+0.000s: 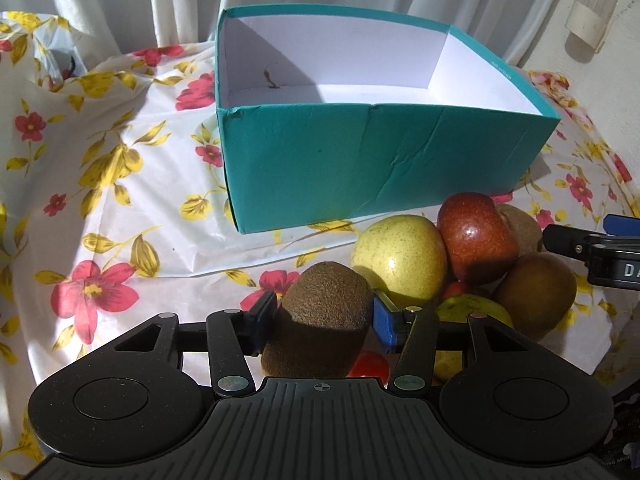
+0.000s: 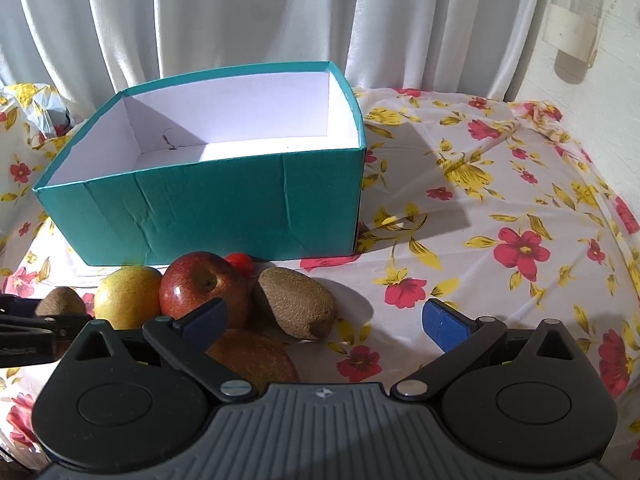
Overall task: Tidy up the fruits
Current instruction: 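Lift the kiwi with the left tool while the right tool grasps a second brown kiwi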
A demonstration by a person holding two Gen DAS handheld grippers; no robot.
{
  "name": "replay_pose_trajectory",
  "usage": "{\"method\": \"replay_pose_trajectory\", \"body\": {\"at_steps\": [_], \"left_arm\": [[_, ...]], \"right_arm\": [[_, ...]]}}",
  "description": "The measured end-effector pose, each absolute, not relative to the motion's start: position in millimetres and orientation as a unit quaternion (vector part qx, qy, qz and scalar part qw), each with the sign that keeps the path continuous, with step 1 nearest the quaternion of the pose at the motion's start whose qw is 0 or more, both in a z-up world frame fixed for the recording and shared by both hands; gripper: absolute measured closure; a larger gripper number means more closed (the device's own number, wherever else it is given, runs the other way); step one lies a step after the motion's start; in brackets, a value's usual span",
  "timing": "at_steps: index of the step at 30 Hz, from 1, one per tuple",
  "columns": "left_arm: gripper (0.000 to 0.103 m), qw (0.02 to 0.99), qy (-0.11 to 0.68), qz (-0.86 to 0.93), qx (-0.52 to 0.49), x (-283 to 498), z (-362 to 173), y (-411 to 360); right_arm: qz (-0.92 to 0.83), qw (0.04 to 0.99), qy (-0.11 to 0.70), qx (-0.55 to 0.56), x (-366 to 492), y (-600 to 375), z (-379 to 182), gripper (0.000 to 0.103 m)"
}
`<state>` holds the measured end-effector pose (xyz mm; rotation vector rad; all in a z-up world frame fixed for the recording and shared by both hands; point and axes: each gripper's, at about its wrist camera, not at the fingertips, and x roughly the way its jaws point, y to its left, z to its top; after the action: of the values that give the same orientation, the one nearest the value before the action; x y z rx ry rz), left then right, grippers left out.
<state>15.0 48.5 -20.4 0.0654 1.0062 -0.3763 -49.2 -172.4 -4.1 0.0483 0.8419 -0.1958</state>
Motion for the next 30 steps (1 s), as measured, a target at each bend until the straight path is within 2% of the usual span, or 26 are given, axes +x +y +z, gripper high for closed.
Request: {"method": "replay_pose_trajectory", "body": {"at_steps": [3,25,28,29,30], "left_arm": [[0.048,0.860,0.475,-0.184,0.021,13,-17,49],[0.048,0.859,0.475,-0.192,0.024,16,-14,39],[0.048,0.859,0.475,-0.192,0.023,17,-13,40],[0.048,0.859,0.474,-0.193,0.023,17,-13,40],[0.048,0.859,0.474,-0.194,0.023,17,-14,40]], "right_arm": [[-0.114,0.906,0.407,0.008,-41,-175,-9,0.000],[-0.086,0.877,0.461,0.105,7,-190,-48,0.003],[-0.059,0.874,0.461,0.139,8,-194,-52,0.022],[-0.053,0.878,0.456,0.136,7,-192,-52,0.033],[-0.033,0.880,0.452,0.142,6,-190,-51,0.053]]}}
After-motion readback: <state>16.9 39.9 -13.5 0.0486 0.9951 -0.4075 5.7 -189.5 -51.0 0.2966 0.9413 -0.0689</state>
